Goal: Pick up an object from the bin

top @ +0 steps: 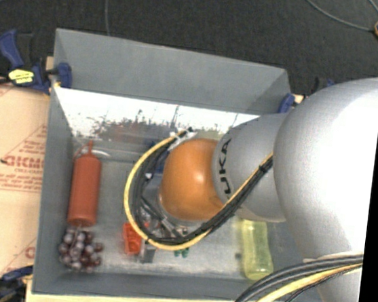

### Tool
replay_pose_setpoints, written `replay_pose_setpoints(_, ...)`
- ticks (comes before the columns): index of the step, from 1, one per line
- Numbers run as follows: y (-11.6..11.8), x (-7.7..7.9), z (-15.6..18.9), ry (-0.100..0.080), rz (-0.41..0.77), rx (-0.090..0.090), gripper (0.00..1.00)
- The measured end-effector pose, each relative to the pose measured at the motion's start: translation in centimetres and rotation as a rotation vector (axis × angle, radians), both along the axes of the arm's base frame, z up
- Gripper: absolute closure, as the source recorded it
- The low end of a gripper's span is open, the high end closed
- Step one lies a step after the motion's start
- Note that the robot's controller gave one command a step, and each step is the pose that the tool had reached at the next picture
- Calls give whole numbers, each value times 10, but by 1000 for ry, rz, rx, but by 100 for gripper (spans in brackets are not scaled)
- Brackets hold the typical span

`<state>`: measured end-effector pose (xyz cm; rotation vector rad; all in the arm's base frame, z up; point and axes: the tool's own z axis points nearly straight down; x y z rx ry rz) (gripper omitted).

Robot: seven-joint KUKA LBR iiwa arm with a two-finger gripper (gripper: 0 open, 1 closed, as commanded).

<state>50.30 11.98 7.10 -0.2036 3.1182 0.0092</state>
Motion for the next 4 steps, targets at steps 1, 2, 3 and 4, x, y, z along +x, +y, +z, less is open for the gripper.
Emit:
replay_pose_setpoints(1, 6, -1, 4, -2, 2, 1, 100)
replay_pose_setpoints(2, 16, 6, 3, -2, 47, -1, 100)
replay_pose_setpoints(3, 10, 9, 23, -8, 324, -4, 100)
replay_pose_setpoints(4, 22, 27, 72, -1, 255, -3, 100)
